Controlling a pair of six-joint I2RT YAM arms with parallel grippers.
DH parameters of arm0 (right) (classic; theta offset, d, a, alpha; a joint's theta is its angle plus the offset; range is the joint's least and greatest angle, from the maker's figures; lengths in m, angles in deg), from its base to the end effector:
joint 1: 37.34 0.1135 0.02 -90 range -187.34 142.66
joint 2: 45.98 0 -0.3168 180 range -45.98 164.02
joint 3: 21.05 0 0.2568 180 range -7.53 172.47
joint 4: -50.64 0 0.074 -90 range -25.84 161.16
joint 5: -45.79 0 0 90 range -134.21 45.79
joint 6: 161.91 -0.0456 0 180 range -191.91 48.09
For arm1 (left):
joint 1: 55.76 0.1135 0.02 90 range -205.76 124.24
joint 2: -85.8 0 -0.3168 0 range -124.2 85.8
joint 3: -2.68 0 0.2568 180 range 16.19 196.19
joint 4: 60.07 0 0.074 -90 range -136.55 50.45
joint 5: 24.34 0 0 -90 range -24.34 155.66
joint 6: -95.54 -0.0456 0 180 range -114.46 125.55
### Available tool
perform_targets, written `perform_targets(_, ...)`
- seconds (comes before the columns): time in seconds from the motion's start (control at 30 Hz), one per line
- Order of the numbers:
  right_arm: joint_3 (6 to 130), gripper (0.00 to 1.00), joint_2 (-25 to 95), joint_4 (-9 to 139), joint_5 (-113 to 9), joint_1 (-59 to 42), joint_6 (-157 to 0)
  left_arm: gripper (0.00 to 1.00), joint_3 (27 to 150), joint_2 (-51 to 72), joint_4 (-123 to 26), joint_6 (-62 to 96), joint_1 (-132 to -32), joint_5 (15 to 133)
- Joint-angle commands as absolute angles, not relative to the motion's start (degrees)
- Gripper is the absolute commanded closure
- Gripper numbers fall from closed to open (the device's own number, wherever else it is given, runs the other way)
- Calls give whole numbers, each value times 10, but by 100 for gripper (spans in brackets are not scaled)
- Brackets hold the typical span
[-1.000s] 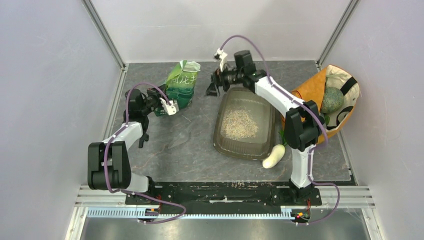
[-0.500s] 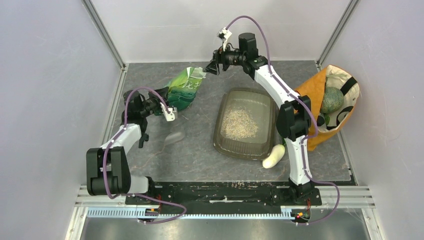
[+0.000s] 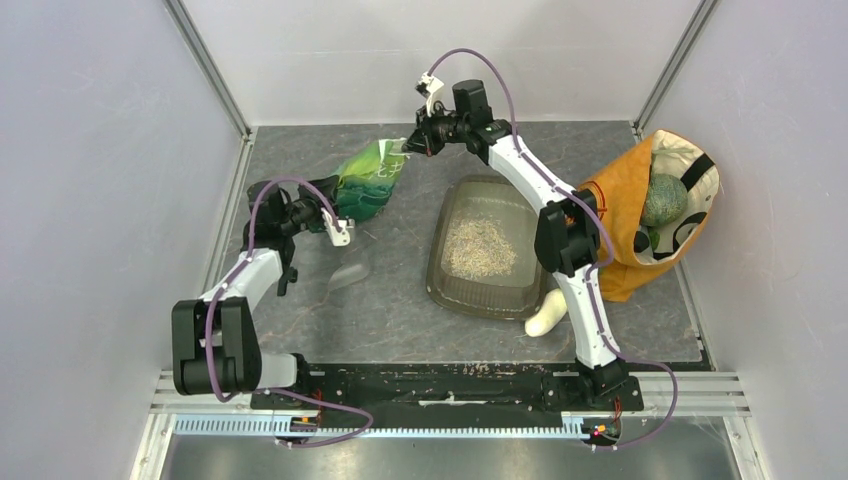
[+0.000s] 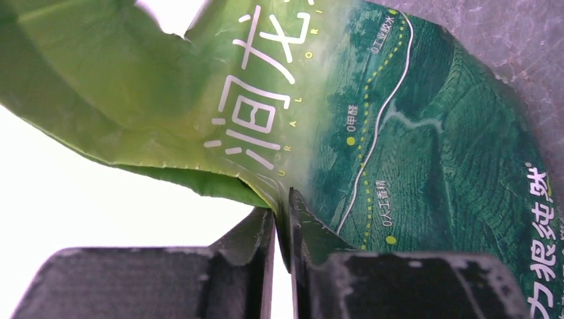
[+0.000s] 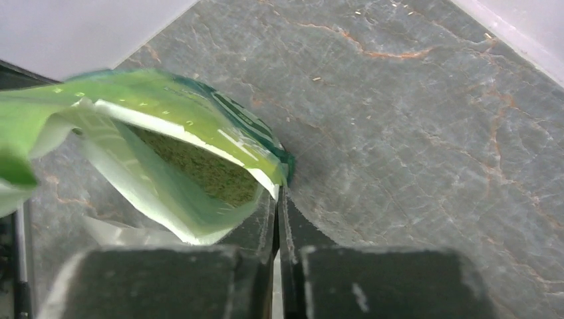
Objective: Fill the litter box with clean litter
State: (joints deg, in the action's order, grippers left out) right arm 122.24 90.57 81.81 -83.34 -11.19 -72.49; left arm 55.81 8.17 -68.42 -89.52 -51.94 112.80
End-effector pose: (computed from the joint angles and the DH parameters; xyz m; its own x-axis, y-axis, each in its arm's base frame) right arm 0.5300 0.2923 0.3163 -0.3799 -0.1778 -0.9078 -0.8538 0.4449 0.2702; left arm 0.2883 -0.0143 0.2872 0.6791 0.7244 -0.1184 0.2185 -0.0455 0.9748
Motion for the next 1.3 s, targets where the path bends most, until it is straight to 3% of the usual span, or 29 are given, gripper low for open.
perform_targets(0.0,1251,100,895,812,-837,-110,-769,63,600,118,-565,-925,-516,1125)
perform_targets(0.1,1232,100,864,800,-824,-107,-808,22,678,132,-439,-777,-516,1090)
perform_targets(0.2,1225,100,841,813,-819,-101,-824,19,768,139,-343,-587,-512,1074)
perform_targets(0.37,1226,100,831,857,-805,-82,-798,17,845,160,-222,-459,-509,1147)
perform_targets(0.53,1230,100,826,886,-788,-72,-790,15,889,145,-139,-428,-510,1167)
perform_targets(0.7,1224,100,810,899,-773,-71,-794,14,878,133,-146,-419,-510,1139)
perform_targets(0.93,1225,100,790,930,-769,-62,-825,27,925,92,-172,-418,-532,1092)
perform_targets(1.0,1216,100,786,932,-775,-62,-846,37,938,76,-157,-432,-535,1088)
perform_targets(1.07,1211,100,780,935,-786,-62,-854,57,949,58,-143,-441,-534,1086)
perform_targets(1.13,1209,100,773,936,-794,-64,-857,95,960,45,-142,-431,-522,1106)
perform_targets(1.17,1209,100,769,935,-811,-67,-856,98,969,39,-137,-427,-509,1140)
perform_targets(1.2,1209,96,765,931,-831,-73,-859,98,978,35,-130,-424,-494,1176)
perform_targets(1.27,1194,48,754,909,-878,-93,-865,98,994,32,-101,-456,-478,1210)
